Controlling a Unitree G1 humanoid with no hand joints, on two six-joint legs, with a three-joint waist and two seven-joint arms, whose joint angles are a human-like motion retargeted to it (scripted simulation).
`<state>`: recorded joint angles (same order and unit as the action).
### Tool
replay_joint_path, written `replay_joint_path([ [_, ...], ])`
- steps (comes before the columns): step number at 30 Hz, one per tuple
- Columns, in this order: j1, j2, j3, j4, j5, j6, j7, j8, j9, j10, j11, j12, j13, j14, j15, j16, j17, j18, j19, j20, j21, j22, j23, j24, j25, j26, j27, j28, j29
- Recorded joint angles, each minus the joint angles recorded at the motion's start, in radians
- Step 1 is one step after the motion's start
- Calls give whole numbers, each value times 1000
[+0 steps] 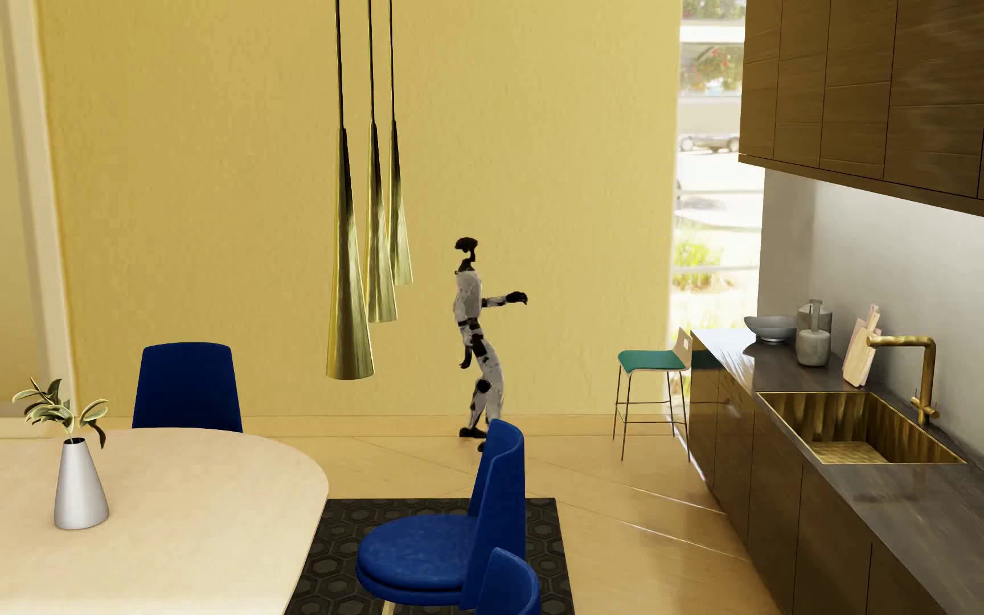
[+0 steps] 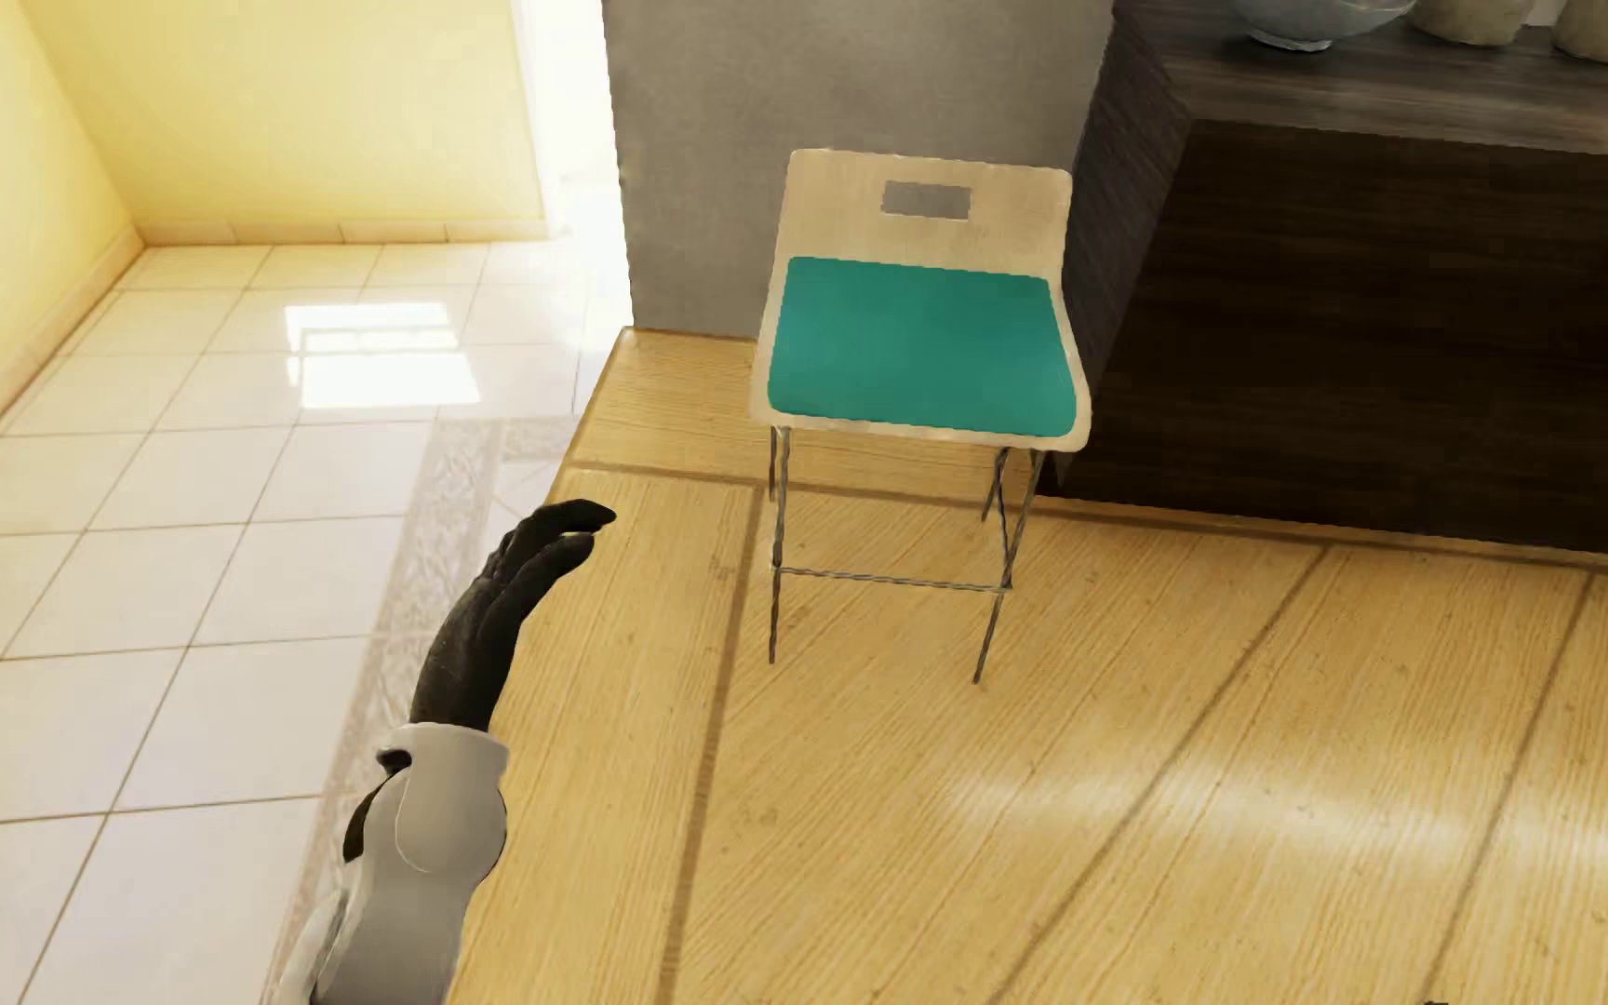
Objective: Walk to the dark cyan stool
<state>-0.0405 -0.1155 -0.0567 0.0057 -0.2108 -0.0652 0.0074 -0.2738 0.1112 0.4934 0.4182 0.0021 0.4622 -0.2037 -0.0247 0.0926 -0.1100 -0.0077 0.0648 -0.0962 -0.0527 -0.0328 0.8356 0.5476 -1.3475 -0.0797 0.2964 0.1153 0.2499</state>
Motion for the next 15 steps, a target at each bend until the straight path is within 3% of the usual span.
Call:
replay_joint_path([
  [1, 0, 30, 5, 1, 6, -1, -13, -23, -1, 9, -35, 5, 8, 15, -17, 10, 34, -6, -9, 24, -49, 13, -19, -25, 27, 17, -27, 13, 8],
  [2, -15, 55, 11, 6, 16, 3, -24, -39, 2, 49, -64, 15, -6, 42, -19, 19, 81, -12, -14, 54, -119, 46, -34, -9, 78, 44, -2, 23, 13],
  [3, -54, 67, 15, 11, 25, 11, -39, -52, 8, 122, -73, 28, -38, 77, -25, 13, 129, -23, -19, 87, -180, 110, -56, 31, 120, 88, 61, 35, -18],
  [4, -110, 65, 19, 17, 31, 22, -54, -61, 14, 217, -59, 36, -76, 118, -45, -6, 166, -43, -22, 118, -207, 209, -90, 70, 130, 155, 117, 39, -93],
  [5, -163, 62, 20, 24, 38, 32, -65, -70, 18, 303, -49, 39, -121, 153, -63, -24, 190, -97, -28, 149, -212, 336, -123, 98, 134, 243, 141, 27, -172],
  [6, -201, 64, 17, 33, 49, 41, -75, -73, 20, 368, -51, 40, -173, 169, -76, -32, 200, -164, -35, 173, -203, 483, -150, 118, 145, 337, 139, -4, -228],
  [7, -221, 70, 14, 48, 63, 49, -86, -74, 20, 395, -56, 41, -231, 143, -85, -23, 200, -185, -39, 180, -191, 648, -172, 146, 165, 420, 119, -63, -254],
  [8, -218, 78, 9, 100, 81, 58, -52, -67, 18, 364, -71, 55, -291, 81, -88, 0, 188, -160, -45, 153, -182, 815, -186, 204, 194, 478, 75, -152, -250],
  [9, -189, 89, 4, 165, 103, 68, 14, -54, 14, 272, -97, 85, -361, 29, -85, 26, 168, -108, -49, 45, -169, 954, -188, 331, 226, 482, 19, -286, -224],
  [10, -140, 99, 1, 207, 128, 79, 69, -36, 8, 134, -125, 129, -426, 12, -81, 47, 144, -68, -49, -83, -148, 1025, -191, 472, 247, 399, -39, -422, -192],
  [11, -85, 111, 4, 209, 150, 91, 78, -21, 0, -21, -156, 182, -475, 36, -76, 47, 120, -109, -52, -108, -122, 1036, -209, 527, 254, 319, -85, -496, -175],
  [12, -46, 121, 9, 222, 169, 104, 83, -14, -8, -87, -175, 242, -504, 17, -75, 25, 99, -123, -52, -23, -94, 1018, -247, 488, 247, 297, -117, -502, -179],
  [14, 1, 145, 21, 237, 187, 121, 100, -12, -20, -159, -206, 336, -514, 24, -75, -46, 75, -144, -51, 194, -66, 961, -340, 361, 244, 321, -147, -431, -254],
  [15, 11, 150, 27, 238, 187, 125, 103, -14, -23, -171, -207, 364, -505, 31, -79, -72, 84, -146, -49, 247, -73, 919, -365, 347, 265, 325, -151, -371, -308],
])
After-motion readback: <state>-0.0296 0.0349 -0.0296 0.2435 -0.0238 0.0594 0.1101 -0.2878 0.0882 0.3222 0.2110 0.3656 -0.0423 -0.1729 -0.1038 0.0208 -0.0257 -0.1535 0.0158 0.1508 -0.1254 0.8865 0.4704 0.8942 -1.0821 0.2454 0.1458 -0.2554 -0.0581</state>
